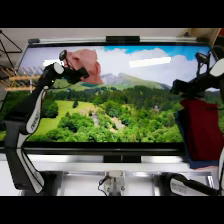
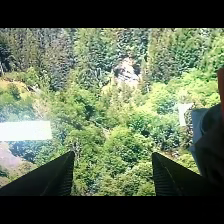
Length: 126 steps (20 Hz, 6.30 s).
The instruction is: Fold the shirts.
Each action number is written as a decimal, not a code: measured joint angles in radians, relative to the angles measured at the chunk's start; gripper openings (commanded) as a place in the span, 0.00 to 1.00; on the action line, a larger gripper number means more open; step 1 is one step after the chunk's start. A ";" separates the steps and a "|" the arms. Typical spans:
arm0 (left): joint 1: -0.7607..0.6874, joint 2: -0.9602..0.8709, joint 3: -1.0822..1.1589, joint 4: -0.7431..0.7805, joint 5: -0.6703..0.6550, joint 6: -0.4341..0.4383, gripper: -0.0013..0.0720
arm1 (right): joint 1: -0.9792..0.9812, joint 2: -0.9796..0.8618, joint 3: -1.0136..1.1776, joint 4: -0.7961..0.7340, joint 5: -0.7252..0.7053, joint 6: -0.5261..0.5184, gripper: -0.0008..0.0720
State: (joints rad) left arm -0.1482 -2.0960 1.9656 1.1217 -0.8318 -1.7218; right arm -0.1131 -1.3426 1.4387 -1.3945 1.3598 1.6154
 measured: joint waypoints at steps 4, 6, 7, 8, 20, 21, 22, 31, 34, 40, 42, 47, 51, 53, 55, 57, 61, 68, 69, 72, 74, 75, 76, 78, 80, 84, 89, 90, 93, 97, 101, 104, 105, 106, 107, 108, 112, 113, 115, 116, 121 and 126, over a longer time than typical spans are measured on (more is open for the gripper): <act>-0.003 -0.056 0.034 -0.055 0.002 0.008 0.11 | 0.000 0.000 0.000 0.006 -0.006 0.000 0.83; 0.000 -0.062 0.040 -0.096 0.006 0.016 0.06 | 0.000 0.000 0.000 0.008 -0.006 0.000 0.83; 0.000 -0.055 0.042 -0.122 0.009 0.034 0.06 | 0.000 0.000 0.000 0.008 -0.003 0.000 0.83; -0.002 -0.037 0.043 -0.144 0.005 0.065 0.06 | 0.000 0.000 0.000 0.008 0.008 0.000 0.83; -0.202 0.570 0.005 -0.037 -0.266 0.217 0.06 | 0.000 0.309 0.000 -0.161 0.197 -0.060 0.83; -0.251 0.585 -0.021 -0.025 -0.300 0.211 0.06 | 0.000 0.353 0.000 -0.176 0.203 -0.061 0.83; -0.308 0.595 -0.059 -0.016 -0.322 0.198 0.06 | 0.000 0.397 0.000 -0.186 0.209 -0.064 0.83; -0.592 0.494 -0.303 0.005 -0.188 0.075 0.88 | 0.000 0.507 -0.083 -0.084 0.290 -0.056 0.94; -0.479 0.497 -0.247 0.046 -0.340 0.079 0.86 | 0.000 0.476 -0.187 -0.004 0.258 -0.062 0.94; -0.189 0.554 -0.261 0.149 -0.684 0.134 0.84 | 0.000 0.356 -0.412 0.095 0.095 -0.087 0.94; -0.155 0.562 -0.338 0.157 -0.718 0.145 0.84 | 0.000 0.296 -0.449 0.117 0.037 -0.091 0.94; -0.166 0.567 -0.599 0.086 -0.586 0.161 0.84 | 0.003 0.137 -0.481 0.169 -0.053 -0.122 0.94; -0.206 0.520 -0.677 -0.053 -0.404 0.169 0.84 | 0.005 0.037 -0.488 0.203 -0.104 -0.148 0.94; -0.229 0.483 -0.687 -0.134 -0.340 0.185 0.84 | 0.005 0.007 -0.489 0.223 -0.133 -0.154 0.94; -0.248 0.454 -0.690 -0.205 -0.276 0.207 0.84 | 0.005 -0.009 -0.489 0.241 -0.167 -0.158 0.94; -0.254 0.438 -0.692 -0.246 -0.214 0.215 0.58 | 0.005 -0.018 -0.489 0.256 -0.191 -0.160 0.94; -0.259 0.426 -0.683 -0.297 -0.153 0.233 0.07 | 0.011 -0.026 -0.489 0.292 -0.231 -0.162 0.46; -0.217 0.426 -0.536 -0.319 -0.199 0.305 0.07 | 0.060 -0.035 -0.489 0.313 -0.294 -0.190 0.13; -0.206 0.426 -0.513 -0.319 -0.216 0.310 0.07 | 0.061 -0.035 -0.489 0.312 -0.297 -0.196 0.63; -0.178 0.426 -0.463 -0.319 -0.259 0.317 0.06 | 0.051 -0.035 -0.486 0.305 -0.286 -0.216 0.96; -0.165 0.425 -0.448 -0.320 -0.280 0.320 0.07 | 0.014 -0.035 -0.486 0.286 -0.249 -0.219 0.95; -0.161 0.425 -0.444 -0.320 -0.289 0.320 0.06 | -0.013 -0.036 -0.486 0.285 -0.239 -0.222 0.95; -0.158 0.425 -0.440 -0.320 -0.296 0.320 0.06 | -0.045 -0.039 -0.491 0.288 -0.240 -0.222 0.96; -0.155 0.425 -0.436 -0.321 -0.304 0.321 0.07 | -0.104 -0.060 -0.503 0.343 -0.248 -0.231 0.96; -0.153 0.425 -0.435 -0.322 -0.309 0.322 0.07 | -0.127 -0.102 -0.511 0.426 -0.268 -0.249 0.96; -0.151 0.425 -0.433 -0.322 -0.313 0.323 0.07 | -0.117 -0.200 -0.515 0.640 -0.320 -0.316 0.78; -0.150 0.425 -0.433 -0.322 -0.317 0.323 0.07 | -0.080 -0.261 -0.520 0.764 -0.412 -0.359 0.08; -0.149 0.425 -0.433 -0.322 -0.318 0.323 0.07 | -0.076 -0.265 -0.517 0.782 -0.416 -0.364 0.08; -0.134 0.430 -0.432 -0.322 -0.319 0.323 0.07 | -0.080 -0.247 -0.489 0.806 -0.397 -0.406 0.07; -0.103 0.455 -0.391 -0.331 -0.332 0.323 0.06 | -0.093 -0.160 -0.390 0.822 -0.348 -0.468 0.07; -0.083 0.471 -0.214 -0.372 -0.332 0.323 0.06 | -0.097 -0.067 -0.207 0.822 -0.339 -0.493 0.07; -0.070 0.476 -0.032 -0.475 -0.243 0.323 0.06 | -0.096 -0.021 -0.026 0.848 -0.396 -0.513 0.07; -0.064 0.481 0.015 -0.522 -0.200 0.323 0.07 | -0.095 -0.009 0.032 0.858 -0.420 -0.521 0.07; -0.057 0.490 0.051 -0.573 -0.157 0.323 0.06 | -0.095 0.006 0.089 0.868 -0.438 -0.529 0.07; -0.049 0.502 0.071 -0.613 -0.127 0.323 0.06 | -0.095 0.021 0.132 0.872 -0.449 -0.535 0.07; -0.039 0.516 0.081 -0.649 -0.112 0.331 0.06 | -0.095 0.039 0.167 0.866 -0.449 -0.538 0.07; -0.033 0.546 0.015 -0.627 -0.302 0.384 0.06 | -0.068 0.087 0.214 0.680 -0.253 -0.469 0.07; -0.048 0.549 -0.027 -0.575 -0.368 0.391 0.06 | -0.050 0.092 0.195 0.600 -0.184 -0.439 0.07; -0.101 0.553 -0.149 -0.444 -0.475 0.400 0.06 | -0.003 0.104 0.102 0.448 -0.072 -0.385 0.07; -0.133 0.554 -0.221 -0.383 -0.514 0.403 0.06 | 0.018 0.111 0.038 0.390 -0.039 -0.365 0.08; -0.248 0.577 -0.533 -0.251 -0.593 0.422 0.06 | 0.076 0.174 -0.318 0.188 0.052 -0.307 0.08; -0.288 0.672 -0.731 -0.216 -0.620 0.424 0.06 | 0.088 0.261 -0.481 0.044 0.093 -0.272 0.08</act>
State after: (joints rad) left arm -0.4362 -1.4242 1.2350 0.9062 -1.4521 -1.2976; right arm -0.0254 -1.0817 0.9577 -1.3502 1.4532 1.3430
